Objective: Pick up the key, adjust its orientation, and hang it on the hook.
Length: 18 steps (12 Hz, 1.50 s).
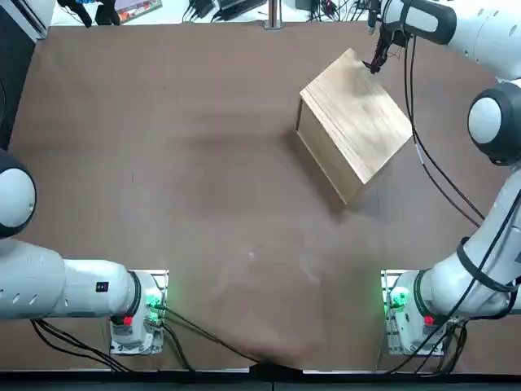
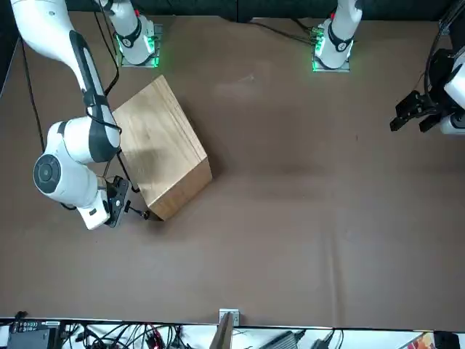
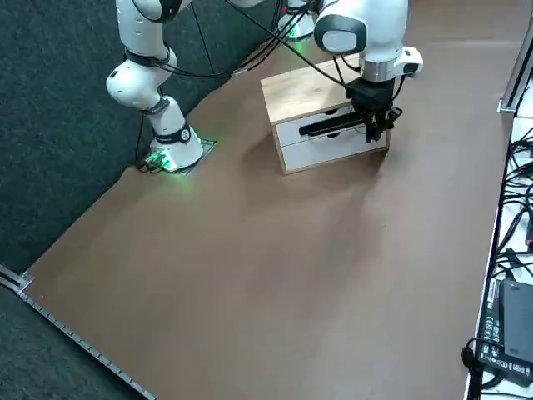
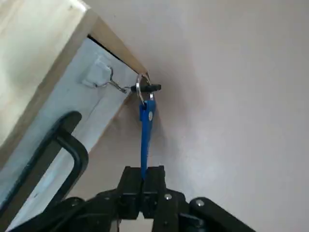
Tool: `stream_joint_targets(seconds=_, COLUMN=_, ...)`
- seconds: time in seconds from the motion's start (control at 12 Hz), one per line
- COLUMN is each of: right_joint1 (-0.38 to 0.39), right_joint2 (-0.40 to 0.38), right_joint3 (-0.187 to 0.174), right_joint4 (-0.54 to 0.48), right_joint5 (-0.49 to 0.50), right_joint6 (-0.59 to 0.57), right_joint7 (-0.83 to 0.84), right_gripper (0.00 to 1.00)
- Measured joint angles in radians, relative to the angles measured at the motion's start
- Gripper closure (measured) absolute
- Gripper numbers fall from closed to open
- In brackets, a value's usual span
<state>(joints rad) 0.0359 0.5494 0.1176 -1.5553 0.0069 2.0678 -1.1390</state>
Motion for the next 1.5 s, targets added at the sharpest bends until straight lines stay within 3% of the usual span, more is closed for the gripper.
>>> stream_joint_targets(seconds=1.5, right_joint1=0.003, right_joint2=-0.022, right_joint3=0.0, right_joint4=-0.035, right_joint5=0.001, right_joint6=-0.011, right_joint7=-0.005, right_gripper=0.96)
